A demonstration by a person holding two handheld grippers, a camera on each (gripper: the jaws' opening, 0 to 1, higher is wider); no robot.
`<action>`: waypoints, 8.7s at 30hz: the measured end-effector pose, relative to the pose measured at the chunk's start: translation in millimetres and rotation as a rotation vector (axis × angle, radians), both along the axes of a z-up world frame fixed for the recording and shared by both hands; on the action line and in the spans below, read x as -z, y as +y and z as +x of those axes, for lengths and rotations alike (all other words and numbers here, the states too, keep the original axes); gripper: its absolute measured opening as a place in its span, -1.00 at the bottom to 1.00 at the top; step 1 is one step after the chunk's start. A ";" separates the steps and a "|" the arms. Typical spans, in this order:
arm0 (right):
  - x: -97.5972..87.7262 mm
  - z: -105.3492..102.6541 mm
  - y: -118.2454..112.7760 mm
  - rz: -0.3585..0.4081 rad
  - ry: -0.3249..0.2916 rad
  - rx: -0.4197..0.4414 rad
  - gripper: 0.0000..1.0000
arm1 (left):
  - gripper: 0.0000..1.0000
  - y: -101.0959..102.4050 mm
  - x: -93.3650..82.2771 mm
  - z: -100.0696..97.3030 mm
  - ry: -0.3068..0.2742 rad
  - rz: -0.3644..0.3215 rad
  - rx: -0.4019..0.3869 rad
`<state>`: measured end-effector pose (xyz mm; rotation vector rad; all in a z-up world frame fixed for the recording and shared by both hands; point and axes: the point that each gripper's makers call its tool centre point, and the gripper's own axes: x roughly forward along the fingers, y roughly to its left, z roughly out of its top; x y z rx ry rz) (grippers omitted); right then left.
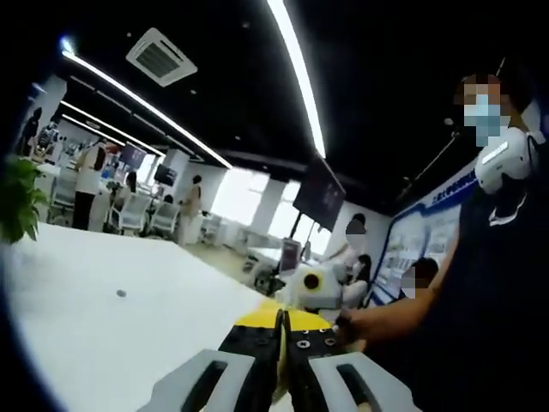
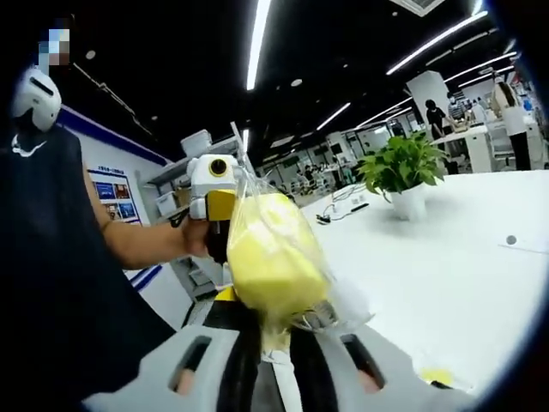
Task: Compare the silicone blocks by pressing each to a similar depth, holding the contact briefly, and releasing to observe deformation and rebound differences across the visible hardness samples.
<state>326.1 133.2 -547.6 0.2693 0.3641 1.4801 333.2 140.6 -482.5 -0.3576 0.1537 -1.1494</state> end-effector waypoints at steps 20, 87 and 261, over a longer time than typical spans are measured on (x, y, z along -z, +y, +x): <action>17.5 -4.6 13.2 -0.056 0.015 -0.030 -0.92 | -1.00 17.1 19.8 1.9 0.033 0.031 -0.074; 6.6 -18.0 25.3 -0.074 -0.047 -0.051 -0.96 | -1.00 29.7 17.4 -8.9 -0.039 0.092 -0.113; 119.0 38.2 -168.3 -0.327 -0.188 0.729 0.93 | -1.00 96.4 124.6 56.8 0.451 -0.198 -0.281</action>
